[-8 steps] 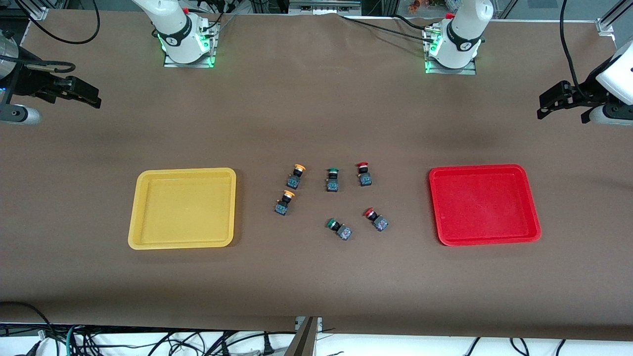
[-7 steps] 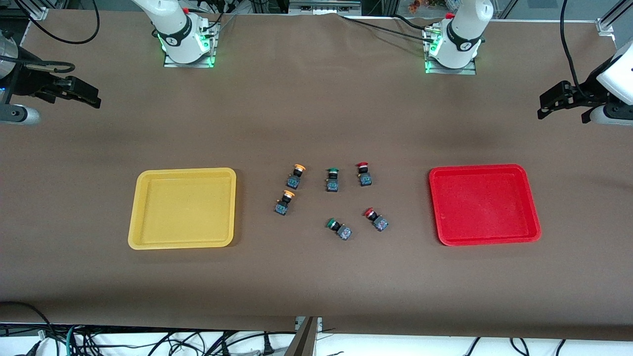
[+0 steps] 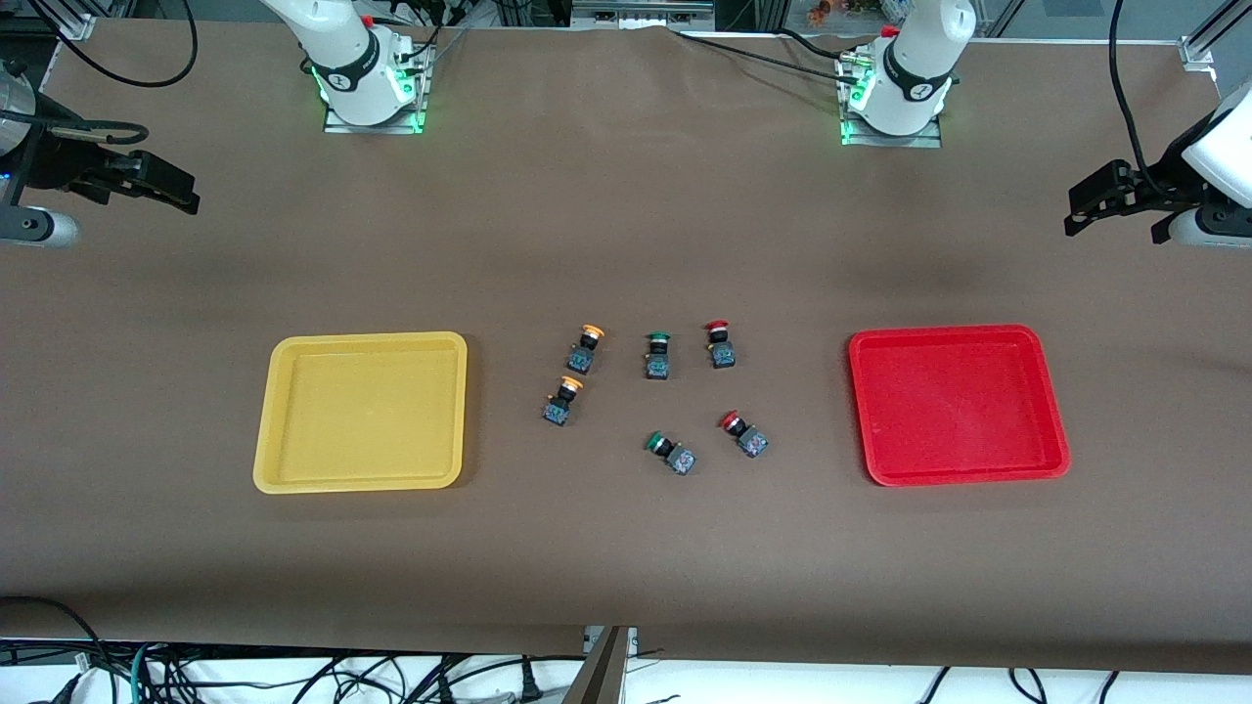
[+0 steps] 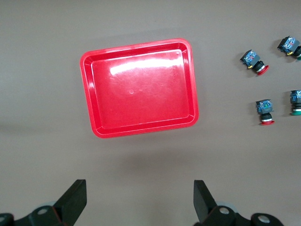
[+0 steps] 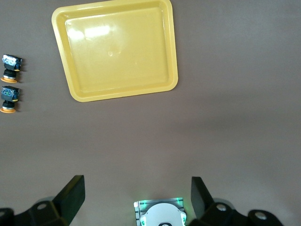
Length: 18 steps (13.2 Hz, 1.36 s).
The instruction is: Place red and yellow buttons in trays
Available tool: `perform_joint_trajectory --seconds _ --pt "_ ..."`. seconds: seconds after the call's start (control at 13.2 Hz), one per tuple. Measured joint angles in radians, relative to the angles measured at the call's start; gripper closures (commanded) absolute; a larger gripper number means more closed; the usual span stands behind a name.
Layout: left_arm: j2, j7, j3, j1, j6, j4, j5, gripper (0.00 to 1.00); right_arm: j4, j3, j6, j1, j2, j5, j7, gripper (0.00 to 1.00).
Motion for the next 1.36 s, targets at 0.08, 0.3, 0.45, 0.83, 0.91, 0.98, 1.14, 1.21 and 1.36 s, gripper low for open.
perform_joint_trajectory --seconds 0.08,0.3,0.45,0.83,0.91,0.98,1.14,1.21,1.36 --pt "0.0 0.0 0.001 0.0 0.0 0.0 0.0 0.0 -0.001 0.0 0.0 0.0 0.009 0.0 0.0 0.0" --pt "0.0 0.0 0.002 0.0 0.0 0.0 0.0 0.0 -0.002 0.0 0.015 0.0 0.055 0.0 0.0 0.0" --pt "0.0 0.0 0.002 0.0 0.0 0.001 0.0 0.0 -0.003 -0.001 0.026 0.0 0.09 0.0 0.0 0.0" --pt "0.001 0.0 0.004 0.0 0.0 0.001 0.0 0.0 -0.005 0.003 0.116 0.005 0.185 0.014 0.004 0.0" --pt "0.001 0.0 0.004 0.0 0.0 0.001 -0.001 0.0 -0.006 0.004 0.15 0.015 0.209 0.027 0.027 0.0" --pt "0.002 0.0 0.004 0.0 0.0 0.001 -0.001 0.0 -0.006 0.007 0.184 0.029 0.235 0.037 0.074 0.0" --pt "0.004 0.0 0.004 0.0 0.0 0.001 -0.001 0.0 -0.007 0.011 0.251 0.069 0.282 0.064 0.163 0.0" --pt "0.005 0.0 0.003 -0.001 0.0 0.001 -0.002 0.0 -0.008 0.012 0.299 0.096 0.308 0.083 0.215 0.0" --pt "0.015 0.0 -0.006 -0.008 0.0 0.002 -0.027 0.0 -0.009 0.015 0.406 0.162 0.373 0.098 0.348 0.0"
